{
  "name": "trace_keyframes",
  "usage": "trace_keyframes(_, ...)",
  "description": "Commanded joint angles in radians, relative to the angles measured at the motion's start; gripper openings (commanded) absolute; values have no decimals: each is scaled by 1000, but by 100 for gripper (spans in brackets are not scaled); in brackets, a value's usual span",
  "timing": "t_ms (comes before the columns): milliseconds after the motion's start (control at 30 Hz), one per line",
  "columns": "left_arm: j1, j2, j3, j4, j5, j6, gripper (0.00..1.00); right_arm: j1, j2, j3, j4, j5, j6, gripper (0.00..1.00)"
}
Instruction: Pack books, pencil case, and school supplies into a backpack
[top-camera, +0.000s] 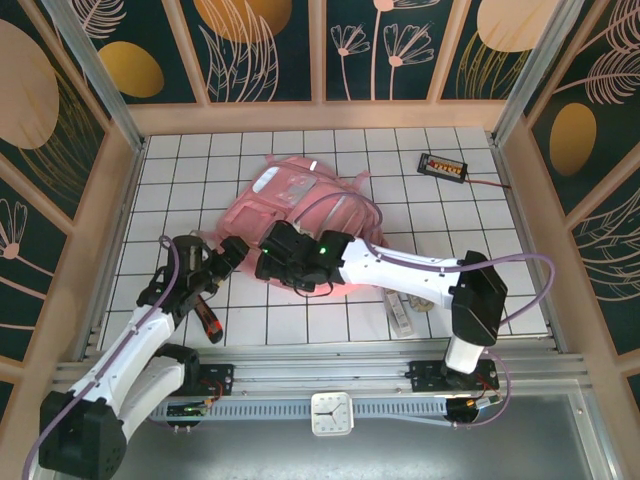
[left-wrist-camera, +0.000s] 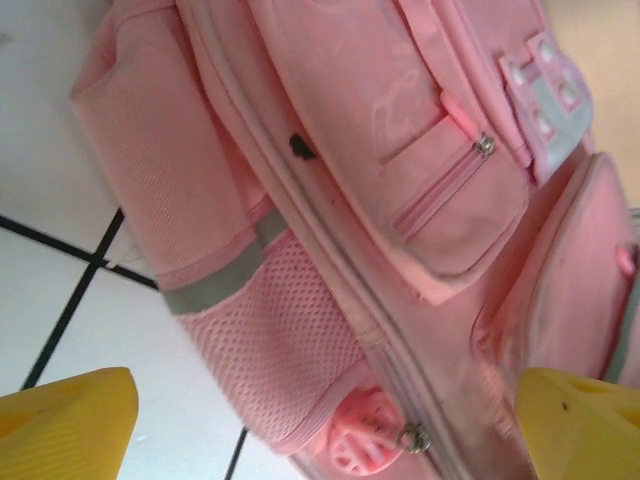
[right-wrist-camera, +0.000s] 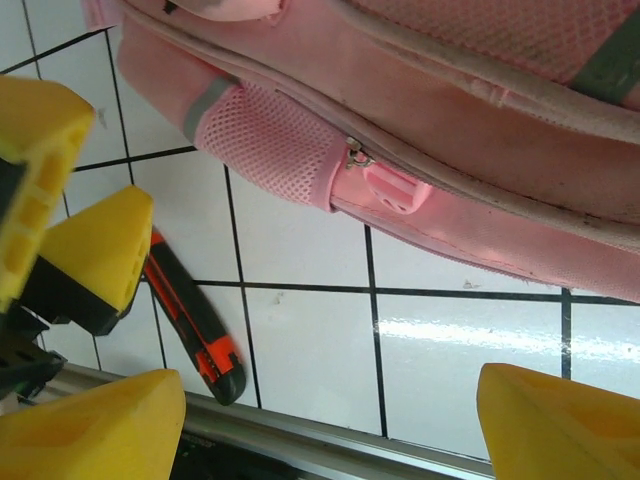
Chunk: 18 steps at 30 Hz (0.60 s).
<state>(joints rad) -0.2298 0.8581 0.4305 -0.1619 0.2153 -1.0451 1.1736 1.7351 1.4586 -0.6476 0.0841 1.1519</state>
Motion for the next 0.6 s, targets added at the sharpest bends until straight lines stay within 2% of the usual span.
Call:
trace_keyframes(0,22,40,-13,184,104,-91,92,4,-12,-26,-14,59,48,75)
trace_keyframes(200,22,97,-21,275,135,-149,84,2,-47,-94,26,65,72,65)
trace_keyframes(567,21,237,-60,398,179,-199,78,-20,-50,-136,69,55,67,59)
